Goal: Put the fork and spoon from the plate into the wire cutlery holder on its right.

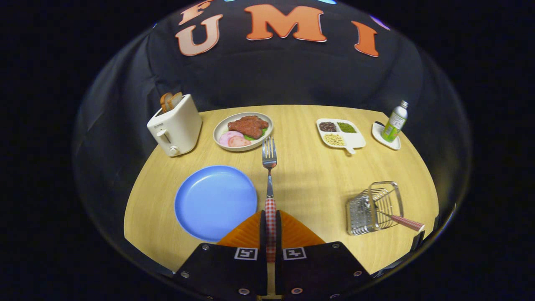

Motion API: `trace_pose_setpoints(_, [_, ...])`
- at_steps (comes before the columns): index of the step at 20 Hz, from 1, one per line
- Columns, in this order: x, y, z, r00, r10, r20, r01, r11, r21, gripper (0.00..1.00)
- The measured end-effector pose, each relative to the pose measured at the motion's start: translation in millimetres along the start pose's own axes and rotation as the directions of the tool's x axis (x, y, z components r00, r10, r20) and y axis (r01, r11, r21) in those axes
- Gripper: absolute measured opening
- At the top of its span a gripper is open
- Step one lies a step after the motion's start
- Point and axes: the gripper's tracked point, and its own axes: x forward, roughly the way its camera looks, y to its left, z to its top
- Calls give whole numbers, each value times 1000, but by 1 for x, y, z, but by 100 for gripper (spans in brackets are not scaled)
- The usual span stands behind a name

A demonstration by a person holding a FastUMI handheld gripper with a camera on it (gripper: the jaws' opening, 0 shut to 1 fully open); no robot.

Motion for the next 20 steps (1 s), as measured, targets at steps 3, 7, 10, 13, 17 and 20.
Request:
trace_pose_setpoints(3, [-19, -51, -3, 998, -60, -10, 60, 998, 29, 7])
trace_pose_setpoints(7, [-36, -96, -13, 995, -79, -66, 83, 995, 52, 7])
trace_pose_setpoints(10, [-44, -120, -29, 987, -81, -142, 87, 995, 43, 8])
trace_pose_setpoints(13, [-51, -146, -40, 966, -118, -229, 113, 993, -34, 8])
trace_pose_setpoints(17, [-59, -158, -42, 937, -115, -330, 84, 991, -107, 8])
trace_pose_setpoints(20, [-64, -162, -56, 896, -104, -431, 38, 987, -158, 8])
